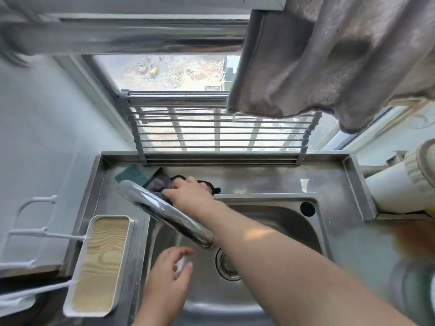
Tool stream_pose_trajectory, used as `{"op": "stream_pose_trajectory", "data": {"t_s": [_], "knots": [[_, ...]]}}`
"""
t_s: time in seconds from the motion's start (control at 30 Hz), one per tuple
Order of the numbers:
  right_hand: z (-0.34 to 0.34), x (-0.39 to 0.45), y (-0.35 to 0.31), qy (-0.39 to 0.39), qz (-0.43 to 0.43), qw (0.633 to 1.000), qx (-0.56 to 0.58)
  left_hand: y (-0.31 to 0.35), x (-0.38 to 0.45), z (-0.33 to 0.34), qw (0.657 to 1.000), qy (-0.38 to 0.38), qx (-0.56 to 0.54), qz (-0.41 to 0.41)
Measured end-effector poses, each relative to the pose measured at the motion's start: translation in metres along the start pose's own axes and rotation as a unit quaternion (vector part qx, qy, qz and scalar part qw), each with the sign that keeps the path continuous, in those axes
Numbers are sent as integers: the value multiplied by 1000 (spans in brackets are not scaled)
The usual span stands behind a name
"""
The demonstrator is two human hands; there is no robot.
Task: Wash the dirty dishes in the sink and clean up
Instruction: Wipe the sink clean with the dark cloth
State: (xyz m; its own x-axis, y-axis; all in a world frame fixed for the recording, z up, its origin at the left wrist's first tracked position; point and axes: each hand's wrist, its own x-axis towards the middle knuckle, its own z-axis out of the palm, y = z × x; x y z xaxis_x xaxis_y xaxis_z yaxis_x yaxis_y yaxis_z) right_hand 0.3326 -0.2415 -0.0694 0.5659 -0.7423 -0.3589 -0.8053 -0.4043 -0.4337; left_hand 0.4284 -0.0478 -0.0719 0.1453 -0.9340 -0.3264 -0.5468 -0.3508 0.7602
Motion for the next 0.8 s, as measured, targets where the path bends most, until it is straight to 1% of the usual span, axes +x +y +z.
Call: {"op": "stream_pose_trajectory", "data": {"t_s": [0.03, 0.13, 0.23, 0.33, 0.47, 0.57, 0.6, 0.67, 0.7, 0.73, 0.8], "knots": [[8, -5, 6, 11, 2, 999, -35, 2, -2, 2, 1000, -1, 2, 1], [6, -45, 50, 70, 44, 995, -47, 8, -6, 6, 1000, -11, 13, 5], [-6, -106, 123, 86, 128, 986, -61, 18, -4, 12, 1000, -24, 5, 0], [-12, -161, 182, 116, 220, 966, -77, 31, 0, 19, 999, -34, 0, 4], [4, -226, 211, 179, 301, 934, -68, 42, 1, 27, 998, -57, -12, -4], [36, -297, 218, 215, 389, 896, -22, 44, 2, 30, 998, -66, -16, 1], [48, -320, 217, 221, 406, 887, -12, 44, 3, 31, 998, -67, -13, 3], [70, -348, 210, 209, 392, 896, -18, 44, 5, 34, 998, -67, -6, 11], [77, -351, 207, 182, 381, 906, -20, 44, 6, 36, 998, -67, -2, 14], [77, -346, 207, 158, 366, 917, -7, 45, 5, 37, 998, -67, 1, 17], [57, -318, 214, 149, 342, 927, 40, 45, 3, 39, 998, -65, 3, 17]]}}
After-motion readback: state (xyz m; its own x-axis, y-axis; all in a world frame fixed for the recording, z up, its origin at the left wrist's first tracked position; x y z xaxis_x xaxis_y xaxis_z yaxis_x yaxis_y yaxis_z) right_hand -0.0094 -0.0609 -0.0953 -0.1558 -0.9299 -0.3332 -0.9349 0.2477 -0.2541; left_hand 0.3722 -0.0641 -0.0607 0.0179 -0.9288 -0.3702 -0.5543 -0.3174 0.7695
